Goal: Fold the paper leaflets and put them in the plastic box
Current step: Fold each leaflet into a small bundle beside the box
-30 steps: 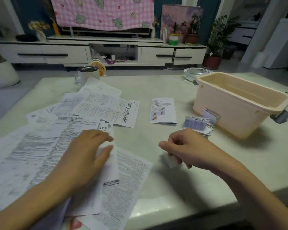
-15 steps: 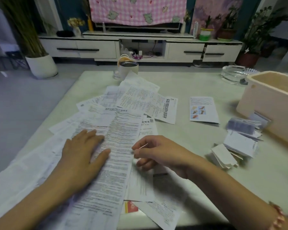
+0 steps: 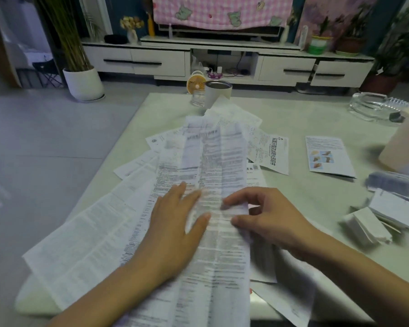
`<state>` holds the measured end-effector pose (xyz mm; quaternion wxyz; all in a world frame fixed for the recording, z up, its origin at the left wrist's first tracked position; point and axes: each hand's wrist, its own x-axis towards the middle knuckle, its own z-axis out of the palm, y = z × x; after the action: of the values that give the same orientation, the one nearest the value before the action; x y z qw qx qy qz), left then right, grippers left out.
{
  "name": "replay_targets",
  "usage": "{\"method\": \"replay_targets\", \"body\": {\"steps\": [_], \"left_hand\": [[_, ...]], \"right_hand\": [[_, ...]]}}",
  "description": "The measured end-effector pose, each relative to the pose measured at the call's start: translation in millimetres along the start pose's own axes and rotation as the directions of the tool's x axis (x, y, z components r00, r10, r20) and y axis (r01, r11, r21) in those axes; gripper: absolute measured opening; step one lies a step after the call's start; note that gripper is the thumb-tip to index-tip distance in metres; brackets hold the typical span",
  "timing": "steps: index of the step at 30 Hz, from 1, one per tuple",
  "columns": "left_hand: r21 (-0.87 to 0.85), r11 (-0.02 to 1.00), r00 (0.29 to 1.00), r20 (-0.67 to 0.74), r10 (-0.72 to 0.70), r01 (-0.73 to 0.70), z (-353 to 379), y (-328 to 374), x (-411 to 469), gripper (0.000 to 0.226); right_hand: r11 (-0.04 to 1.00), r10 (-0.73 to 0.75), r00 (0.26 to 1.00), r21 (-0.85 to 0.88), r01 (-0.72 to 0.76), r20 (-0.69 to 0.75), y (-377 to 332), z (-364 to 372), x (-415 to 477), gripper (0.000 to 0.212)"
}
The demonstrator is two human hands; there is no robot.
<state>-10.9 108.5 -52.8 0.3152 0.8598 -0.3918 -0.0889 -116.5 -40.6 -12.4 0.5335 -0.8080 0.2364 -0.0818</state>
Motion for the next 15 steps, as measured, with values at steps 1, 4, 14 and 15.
{"method": "replay_targets", "body": {"steps": [1,4,14,15], "left_hand": [[-0.038,0.999,0.999,-0.044,-0.021,0.019,-5,-1,1,0.057],[-0.166,0.985,0.979,-0.183,-0.084,0.053,-18,-5,4,0.057],[-0.824,0.316,0.866,0.361,-0.346,0.47,-54,13,23,0.026],[-0.812,0.307,0.856,0.4,-0.328,0.497,-53,14,24,0.022]], "right_hand": [[1.0,-0.015,1.0,0.008,0.015,-0.013,0,-4,0,0.029],[0.989,-0.078,0.997,0.123,0.077,0.002,-3,-18,0,0.036],[0.933,-0.071,0.997,0.354,0.069,-0.006,0,-40,-1,0.043],[0.927,-0.061,0.998,0.37,0.061,-0.01,1,-40,-1,0.05]]}}
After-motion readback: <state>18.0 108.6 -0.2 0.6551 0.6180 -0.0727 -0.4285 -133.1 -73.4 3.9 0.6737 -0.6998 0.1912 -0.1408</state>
